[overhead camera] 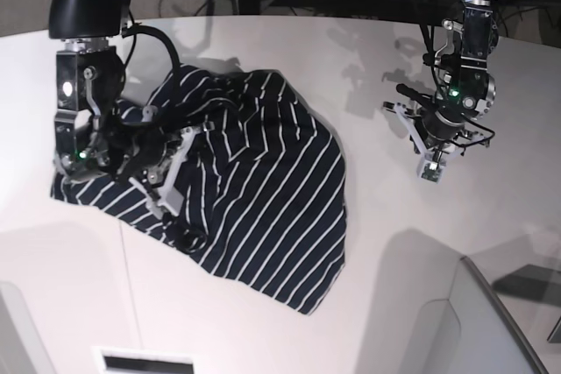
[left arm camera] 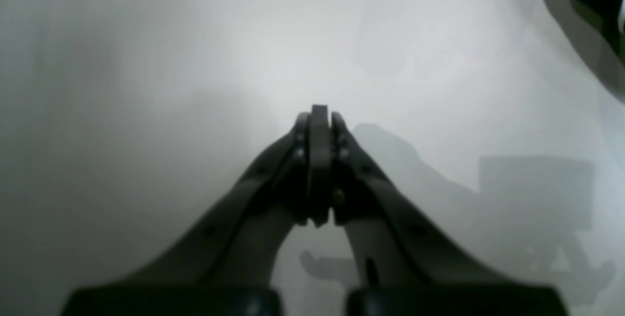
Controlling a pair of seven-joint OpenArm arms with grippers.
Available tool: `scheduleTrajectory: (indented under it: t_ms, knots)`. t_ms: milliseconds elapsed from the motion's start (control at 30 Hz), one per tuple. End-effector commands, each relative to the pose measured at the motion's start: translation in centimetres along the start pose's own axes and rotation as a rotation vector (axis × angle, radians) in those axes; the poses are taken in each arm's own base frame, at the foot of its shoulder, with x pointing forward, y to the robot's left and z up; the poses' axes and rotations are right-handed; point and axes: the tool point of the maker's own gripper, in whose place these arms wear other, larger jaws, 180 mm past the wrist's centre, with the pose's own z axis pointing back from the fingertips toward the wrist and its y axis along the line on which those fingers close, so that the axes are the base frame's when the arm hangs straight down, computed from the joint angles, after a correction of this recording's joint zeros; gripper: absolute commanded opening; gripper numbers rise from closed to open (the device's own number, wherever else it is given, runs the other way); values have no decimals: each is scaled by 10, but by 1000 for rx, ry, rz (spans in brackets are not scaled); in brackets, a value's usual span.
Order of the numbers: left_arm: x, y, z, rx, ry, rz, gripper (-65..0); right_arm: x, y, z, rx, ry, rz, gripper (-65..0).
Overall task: Layout the t-shirt on the table in an organized manner, then fold the t-shirt properly
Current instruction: 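Drag the grasped shirt edge away from the left gripper with right gripper, then grasp the shirt end with the left gripper and pull it outward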
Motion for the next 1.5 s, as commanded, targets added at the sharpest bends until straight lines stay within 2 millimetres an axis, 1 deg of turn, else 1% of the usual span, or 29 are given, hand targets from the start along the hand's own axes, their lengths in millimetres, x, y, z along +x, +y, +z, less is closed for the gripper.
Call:
scheduleTrajectory:
  t_ms: [0, 67, 100, 167, 200, 267, 333, 400, 433, 567, 633, 700, 733, 767, 833, 867, 900, 933, 967, 1067, 1167, 1233, 1300, 1400, 1467]
  knots:
    - [13, 9, 2, 20, -40, -3, -650, 22, -9, 20, -26, -84, 2, -630]
    - [13, 9, 2, 19, -40, -2, -650, 29, -20, 41, -68, -118, -12, -650]
    - [13, 9, 2, 19, -40, -2, -650, 31, -24, 50, -88, -129, -16, -650]
    - [13, 8, 2, 18, -41, -1, -650, 44, -35, 77, -143, -181, -21, -650]
    - [13, 7, 2, 17, -40, 0, -650, 48, -46, 92, -183, -209, -25, -650]
    - [10, 2, 2, 6, -35, 0, -650, 57, -62, 115, -246, -253, -13, -650]
    - [10, -6, 1, -10, -35, 3, -650, 63, -76, 132, -296, -275, -5, -650]
    - [10, -14, 1, -31, -41, 43, -650, 67, -94, 151, -353, -313, -6, -650]
    - [7, -16, 2, -45, -37, 60, -650, 71, -103, 162, -383, -346, -3, -650]
    - [3, -27, 4, -119, -44, 131, -650, 76, -140, 202, -503, -423, 13, -650]
    - [3, -38, 7, -190, -53, 155, -650, 75, -152, 218, -548, -440, 14, -650]
    - [1, -50, 11, -257, -61, 172, -650, 72, -164, 232, -584, -462, -36, -650]
    - [0, -57, 13, -286, -63, 166, -615, 70, -169, 238, -598, -473, -75, -650]
    - [1, -63, 15, -318, -66, 157, -512, 67, -174, 242, -610, -479, -106, -650]
    - [-5, -79, 21, -386, -66, 140, -352, 63, -176, 242, -619, -488, -123, -650]
    - [-5, -88, 23, -420, -73, 137, -283, 62, -178, 243, -625, -499, -121, -650]
    - [-2, -99, 26, -458, -86, 151, -234, 60, -179, 241, -628, -509, -117, -650]
    - [-3, -110, 29, -498, -90, 165, -207, 58, -179, 240, -630, -519, -112, -650]
    - [-3, -117, 32, -529, -96, 177, -199, 56, -180, 238, -631, -528, -115, -650]
    - [0, -140, 40, -611, -120, 203, -202, 46, -183, 232, -637, -549, -182, -650]
    - [3, -149, 42, -623, -131, 237, -202, 42, -183, 229, -637, -550, -199, -650]
    - [6, -152, 38, -628, -141, 262, -202, 38, -183, 227, -637, -542, -200, -650]
    - [17, -153, 34, -630, -194, 297, -202, 38, -183, 227, -637, -542, -200, -650]
    - [23, -152, 21, -624, -224, 358, -202, 37, -183, 226, -636, -535, -202, -650]
    - [33, -155, 14, -628, -244, 397, -202, 34, -183, 224, -635, -526, -202, -650]
